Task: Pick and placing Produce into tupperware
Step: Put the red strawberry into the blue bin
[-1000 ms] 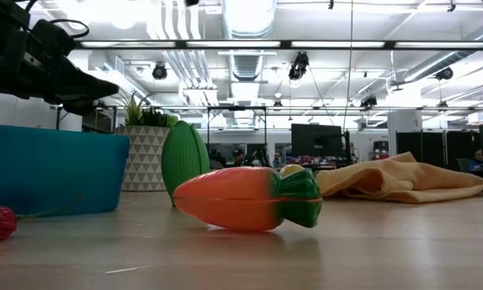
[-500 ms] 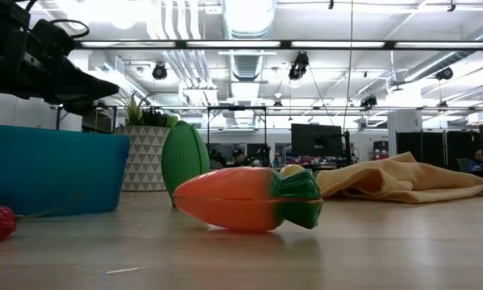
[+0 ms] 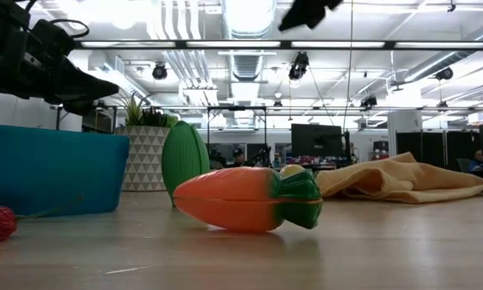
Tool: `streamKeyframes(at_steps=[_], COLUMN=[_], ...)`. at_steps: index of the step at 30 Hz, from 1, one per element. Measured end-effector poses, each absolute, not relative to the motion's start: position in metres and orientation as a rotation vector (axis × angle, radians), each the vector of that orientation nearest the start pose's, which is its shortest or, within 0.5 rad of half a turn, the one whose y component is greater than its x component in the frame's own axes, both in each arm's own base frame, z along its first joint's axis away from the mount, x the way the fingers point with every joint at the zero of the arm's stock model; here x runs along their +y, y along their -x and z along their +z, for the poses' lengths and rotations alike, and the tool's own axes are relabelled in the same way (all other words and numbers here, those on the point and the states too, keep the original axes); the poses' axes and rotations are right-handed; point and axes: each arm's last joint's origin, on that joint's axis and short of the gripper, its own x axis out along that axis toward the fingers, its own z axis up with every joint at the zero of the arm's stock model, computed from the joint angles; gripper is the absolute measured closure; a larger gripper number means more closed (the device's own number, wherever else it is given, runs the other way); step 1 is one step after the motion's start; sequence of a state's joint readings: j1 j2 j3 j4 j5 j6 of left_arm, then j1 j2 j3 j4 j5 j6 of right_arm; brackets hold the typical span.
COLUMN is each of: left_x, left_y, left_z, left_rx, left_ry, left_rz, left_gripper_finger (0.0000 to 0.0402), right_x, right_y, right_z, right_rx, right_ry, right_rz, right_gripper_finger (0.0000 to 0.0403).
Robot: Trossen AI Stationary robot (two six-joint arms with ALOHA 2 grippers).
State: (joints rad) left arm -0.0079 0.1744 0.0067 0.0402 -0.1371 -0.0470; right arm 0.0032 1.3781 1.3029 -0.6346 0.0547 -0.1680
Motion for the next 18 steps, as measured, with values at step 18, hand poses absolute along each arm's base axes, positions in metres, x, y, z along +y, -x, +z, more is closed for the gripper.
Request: streamKeyframes(at_steps=[18], left_x=[0.003], left_y=[-0.108], left_z=[0.155], left_rx=[0.135], left_ry=[0.004], left_rz=[0.138], left_gripper_finger=[0.0402], right_x=[-0.033], right_y=[-0.294], right_z=[0.248], right_rx=[0.966], right_ry=[0.094], right_rz=[-0.096], right_gripper_finger=[0.0171])
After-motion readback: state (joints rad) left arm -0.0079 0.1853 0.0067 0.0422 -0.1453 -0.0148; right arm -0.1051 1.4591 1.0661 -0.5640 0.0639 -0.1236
